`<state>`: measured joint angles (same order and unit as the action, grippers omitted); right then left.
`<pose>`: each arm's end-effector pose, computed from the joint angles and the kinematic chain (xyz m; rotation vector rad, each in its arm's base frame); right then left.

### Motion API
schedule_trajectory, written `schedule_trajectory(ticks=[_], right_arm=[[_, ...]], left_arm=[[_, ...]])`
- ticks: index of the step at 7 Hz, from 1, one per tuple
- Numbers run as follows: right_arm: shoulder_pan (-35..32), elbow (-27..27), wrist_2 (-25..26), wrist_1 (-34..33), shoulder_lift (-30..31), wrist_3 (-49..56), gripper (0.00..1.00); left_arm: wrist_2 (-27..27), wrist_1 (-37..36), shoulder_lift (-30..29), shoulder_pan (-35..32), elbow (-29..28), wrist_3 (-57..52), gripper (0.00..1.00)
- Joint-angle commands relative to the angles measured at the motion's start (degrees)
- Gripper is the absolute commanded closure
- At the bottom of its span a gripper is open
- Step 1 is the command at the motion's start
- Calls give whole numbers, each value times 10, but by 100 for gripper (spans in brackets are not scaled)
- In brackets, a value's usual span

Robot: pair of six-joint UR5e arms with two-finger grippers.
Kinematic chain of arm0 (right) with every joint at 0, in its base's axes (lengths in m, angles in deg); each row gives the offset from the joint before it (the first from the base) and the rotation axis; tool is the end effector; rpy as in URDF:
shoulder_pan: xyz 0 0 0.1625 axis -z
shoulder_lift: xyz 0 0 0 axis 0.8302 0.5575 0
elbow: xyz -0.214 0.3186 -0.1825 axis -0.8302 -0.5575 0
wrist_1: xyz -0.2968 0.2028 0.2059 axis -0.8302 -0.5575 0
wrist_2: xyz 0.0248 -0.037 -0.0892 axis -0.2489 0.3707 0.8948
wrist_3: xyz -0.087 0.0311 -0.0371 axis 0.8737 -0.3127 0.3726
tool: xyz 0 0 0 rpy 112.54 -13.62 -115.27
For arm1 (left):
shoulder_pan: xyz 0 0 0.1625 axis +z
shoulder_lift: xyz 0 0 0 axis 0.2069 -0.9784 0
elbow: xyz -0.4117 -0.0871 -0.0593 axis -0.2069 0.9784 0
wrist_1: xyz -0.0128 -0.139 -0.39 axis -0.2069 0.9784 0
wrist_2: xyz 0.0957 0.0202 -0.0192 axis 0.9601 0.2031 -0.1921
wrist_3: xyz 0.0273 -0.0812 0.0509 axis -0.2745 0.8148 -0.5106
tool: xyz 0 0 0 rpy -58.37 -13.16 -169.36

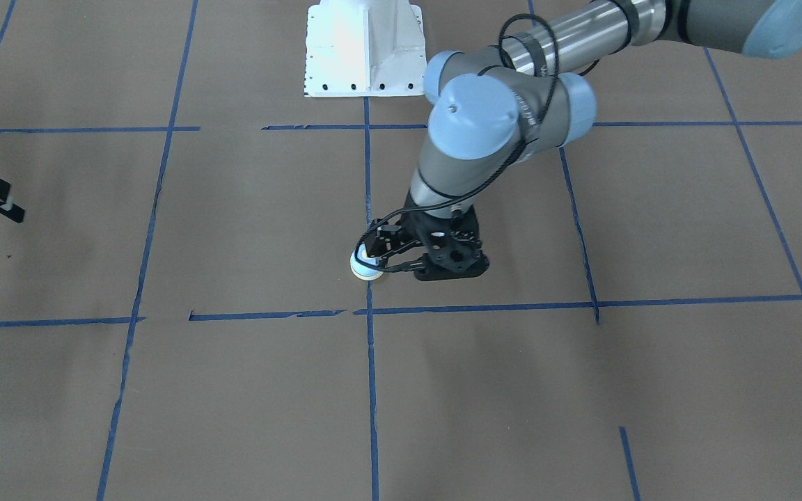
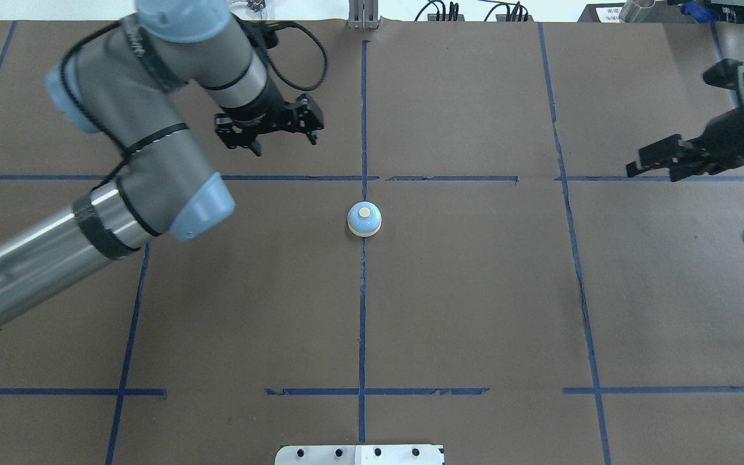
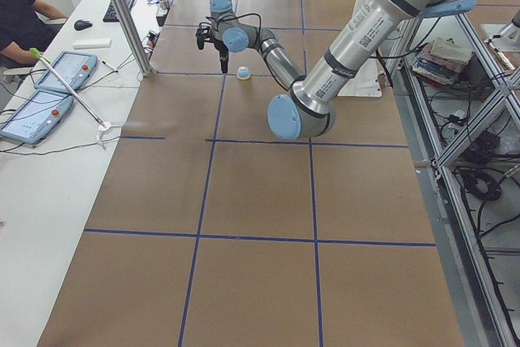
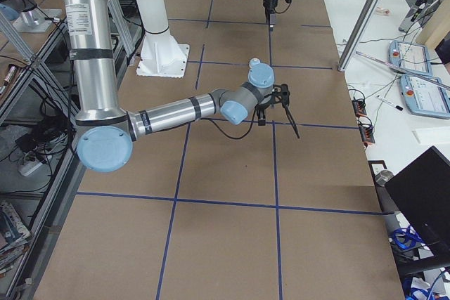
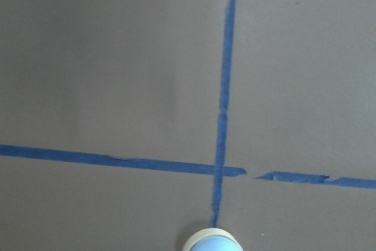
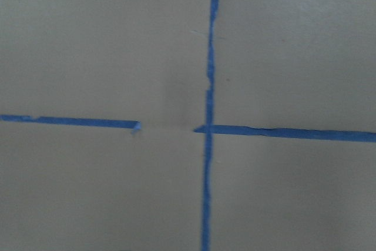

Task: Place and press bell with both arms
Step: 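Withdraw the left gripper while moving the right gripper above the bell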

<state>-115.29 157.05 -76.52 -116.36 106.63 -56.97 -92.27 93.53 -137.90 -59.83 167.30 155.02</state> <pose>-0.2287 -0.5109 0.4255 0.1244 -1.0816 0.0680 0.4080 -0.5680 0.2075 0.0379 1.0037 -0.1498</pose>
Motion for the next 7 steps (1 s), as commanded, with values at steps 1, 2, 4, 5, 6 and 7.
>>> schedule_trajectory(ticks=[1,2,4,5,6,7], right_arm=[[154,-3,145,-37,-127,-224,8],[223,-8,237,-141,-213,-260,24],[271,-64,296,-257,-340,-309,88],[280,-157,298,-258,-414,-355,96],[286,-238,298,-256,-464,-371,99],[289,-258,301,-255,-463,-369,100]], left_arm=[[-44,-1,121,-66,97,-71,2],[-43,-1,159,-82,121,-94,2],[-42,0,245,-97,170,-149,2],[-38,0,262,-97,180,-150,1],[-38,1,264,-97,180,-150,1],[-37,1,270,-97,180,-151,1]])
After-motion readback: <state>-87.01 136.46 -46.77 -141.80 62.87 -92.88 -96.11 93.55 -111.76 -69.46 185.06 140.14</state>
